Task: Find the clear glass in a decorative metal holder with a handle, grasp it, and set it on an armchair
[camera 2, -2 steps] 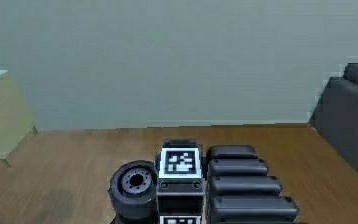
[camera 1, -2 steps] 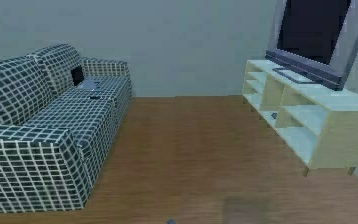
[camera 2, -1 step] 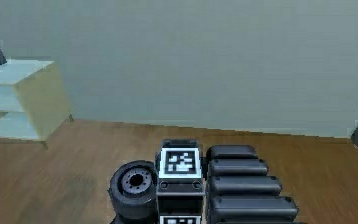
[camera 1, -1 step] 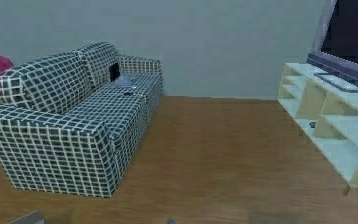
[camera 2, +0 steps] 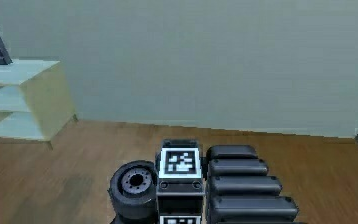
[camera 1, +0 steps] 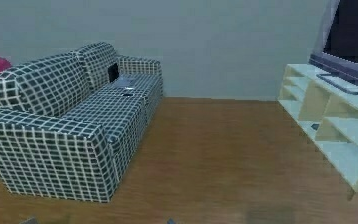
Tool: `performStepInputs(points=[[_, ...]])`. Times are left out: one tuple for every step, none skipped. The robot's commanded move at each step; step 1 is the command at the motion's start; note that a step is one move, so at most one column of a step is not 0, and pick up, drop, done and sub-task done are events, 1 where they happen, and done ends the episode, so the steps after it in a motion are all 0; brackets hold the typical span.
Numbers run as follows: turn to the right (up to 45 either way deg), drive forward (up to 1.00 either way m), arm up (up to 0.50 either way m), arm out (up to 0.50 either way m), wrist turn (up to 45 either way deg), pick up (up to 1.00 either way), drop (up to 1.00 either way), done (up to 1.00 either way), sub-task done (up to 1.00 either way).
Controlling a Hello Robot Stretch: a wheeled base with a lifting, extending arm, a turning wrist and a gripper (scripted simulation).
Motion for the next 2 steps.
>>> performStepInputs(points=[[3.0, 0.00, 0.00, 0.00, 0.0, 0.00, 0.00, 0.00, 0.00], [0.0, 0.70, 0.00, 0.00, 0.0, 0.00, 0.00, 0.00, 0.00]])
